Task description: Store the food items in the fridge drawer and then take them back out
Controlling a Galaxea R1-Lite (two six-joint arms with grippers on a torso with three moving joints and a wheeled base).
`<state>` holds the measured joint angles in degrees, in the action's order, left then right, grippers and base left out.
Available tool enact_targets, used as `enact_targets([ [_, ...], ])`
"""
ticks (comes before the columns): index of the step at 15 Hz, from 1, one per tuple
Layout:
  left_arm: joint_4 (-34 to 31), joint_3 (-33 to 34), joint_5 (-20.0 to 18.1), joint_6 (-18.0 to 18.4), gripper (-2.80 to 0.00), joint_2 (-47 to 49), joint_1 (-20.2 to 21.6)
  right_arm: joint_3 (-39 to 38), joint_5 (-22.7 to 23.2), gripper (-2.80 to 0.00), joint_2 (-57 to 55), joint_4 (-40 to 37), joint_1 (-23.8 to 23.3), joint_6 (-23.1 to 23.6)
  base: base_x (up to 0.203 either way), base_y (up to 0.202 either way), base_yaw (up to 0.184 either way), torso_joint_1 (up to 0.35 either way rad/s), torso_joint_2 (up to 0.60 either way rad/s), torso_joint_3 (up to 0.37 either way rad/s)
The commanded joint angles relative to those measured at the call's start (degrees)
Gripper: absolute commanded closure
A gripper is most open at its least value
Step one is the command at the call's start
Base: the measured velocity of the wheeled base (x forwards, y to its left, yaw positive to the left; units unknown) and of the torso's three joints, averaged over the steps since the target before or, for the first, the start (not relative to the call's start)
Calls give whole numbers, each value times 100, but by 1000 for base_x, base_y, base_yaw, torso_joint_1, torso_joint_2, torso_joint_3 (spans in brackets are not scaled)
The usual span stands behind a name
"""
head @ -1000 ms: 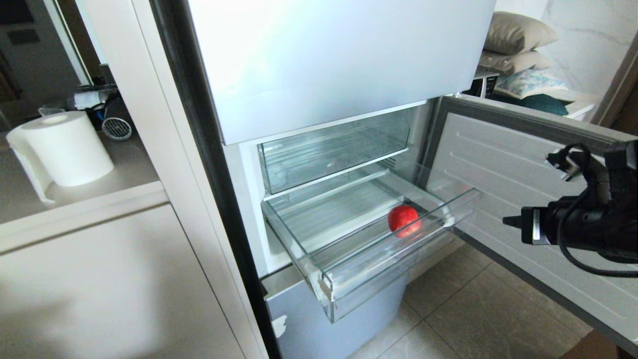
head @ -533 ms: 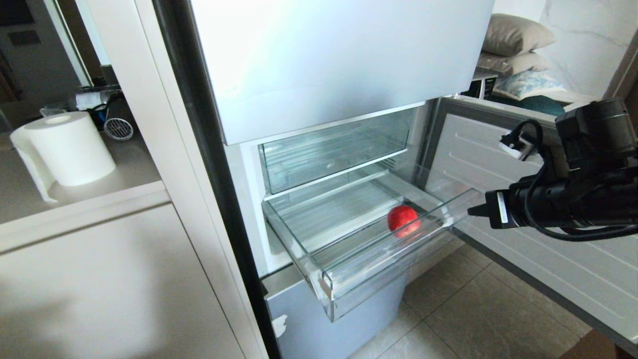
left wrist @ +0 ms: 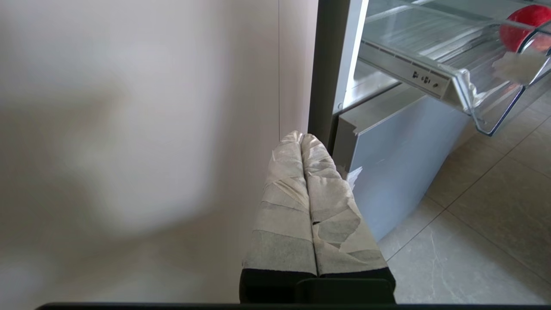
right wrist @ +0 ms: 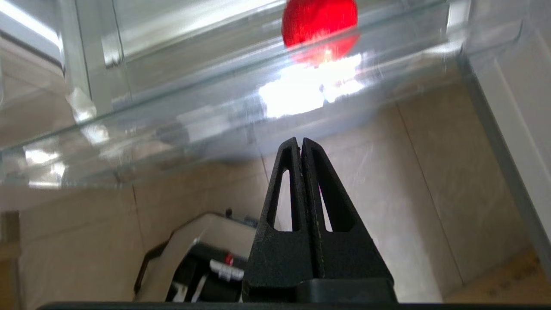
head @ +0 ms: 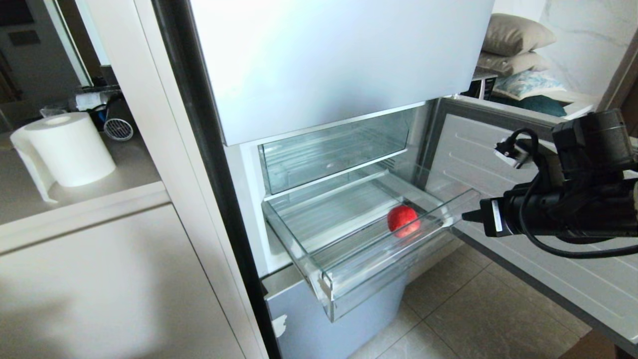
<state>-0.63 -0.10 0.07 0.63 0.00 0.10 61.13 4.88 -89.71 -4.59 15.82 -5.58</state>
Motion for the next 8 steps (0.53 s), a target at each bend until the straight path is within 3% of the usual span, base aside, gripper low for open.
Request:
enact_targets([
  [1, -2, 1, 1, 1, 0, 9, -1, -308, -8, 0, -60, 720, 0, 110, 0, 0, 0, 137, -271, -136],
  [8, -1, 1, 1, 2, 0, 9, -1, -468, -61, 0, -229, 851, -9, 250, 0, 0, 0, 169, -343, -175],
])
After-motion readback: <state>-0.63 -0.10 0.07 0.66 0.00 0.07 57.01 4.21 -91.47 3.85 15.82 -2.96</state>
